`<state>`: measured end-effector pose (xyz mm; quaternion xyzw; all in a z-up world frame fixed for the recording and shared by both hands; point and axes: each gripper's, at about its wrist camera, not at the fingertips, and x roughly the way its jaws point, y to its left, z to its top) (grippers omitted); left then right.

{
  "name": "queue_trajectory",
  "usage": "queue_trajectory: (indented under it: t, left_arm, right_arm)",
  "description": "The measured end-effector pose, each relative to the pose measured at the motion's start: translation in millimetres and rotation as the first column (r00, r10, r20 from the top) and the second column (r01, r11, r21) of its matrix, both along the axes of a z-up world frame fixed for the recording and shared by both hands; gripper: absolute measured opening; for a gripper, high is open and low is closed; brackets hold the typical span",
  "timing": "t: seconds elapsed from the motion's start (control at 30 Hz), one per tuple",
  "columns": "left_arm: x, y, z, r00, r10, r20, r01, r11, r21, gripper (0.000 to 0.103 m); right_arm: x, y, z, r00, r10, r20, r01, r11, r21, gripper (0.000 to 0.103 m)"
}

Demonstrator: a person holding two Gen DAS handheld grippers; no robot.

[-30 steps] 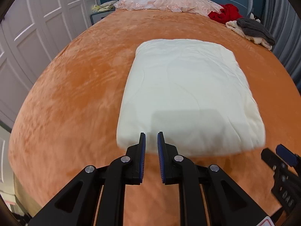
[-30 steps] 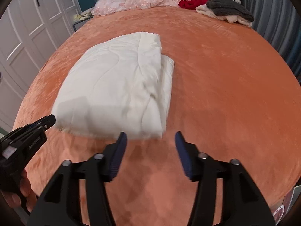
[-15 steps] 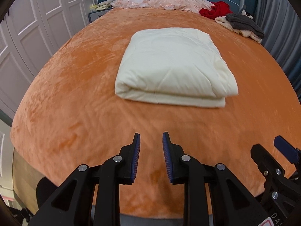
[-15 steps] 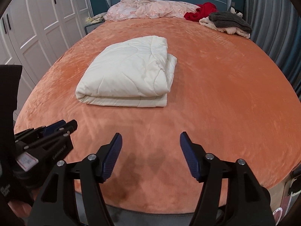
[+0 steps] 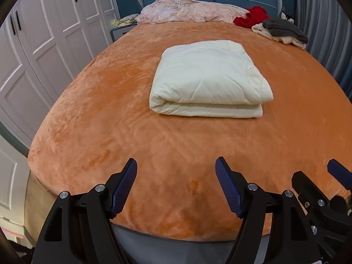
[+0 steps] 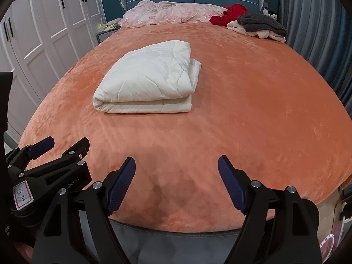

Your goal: Fold large clothes

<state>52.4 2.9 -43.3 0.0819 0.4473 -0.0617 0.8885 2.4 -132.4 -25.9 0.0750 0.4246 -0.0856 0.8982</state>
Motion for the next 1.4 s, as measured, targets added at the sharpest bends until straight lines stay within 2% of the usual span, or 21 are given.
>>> queue_trajectory:
  t: [0.23, 0.47, 1.4]
  left_arm:
    - [-9.1, 10.0, -1.2, 0.999, 0.030, -0.028, -0.031, 0.999, -0.032, 0.071]
    - [-16.3, 11.1, -1.8, 0.999, 0.043, -0.023, -0.043, 0.999, -0.013, 0.071]
    - [-20.9, 17.7, -0.8, 0.998, 0.059, -0.007, -0.059, 0.998, 0.002, 0.071]
  right_arm:
    - [-10.1, 3.3, 5.0, 1.000, 0.003, 0.020, -0.002, 1.000, -0.020, 0.080]
    - [-14.6, 6.0, 7.4, 0.999, -0.002, 0.032, 0.003, 1.000, -0.019, 0.083]
    - [-20.4, 14.4, 5.5, 1.000, -0.006, 0.028, 0.006, 1.000, -0.027, 0.083]
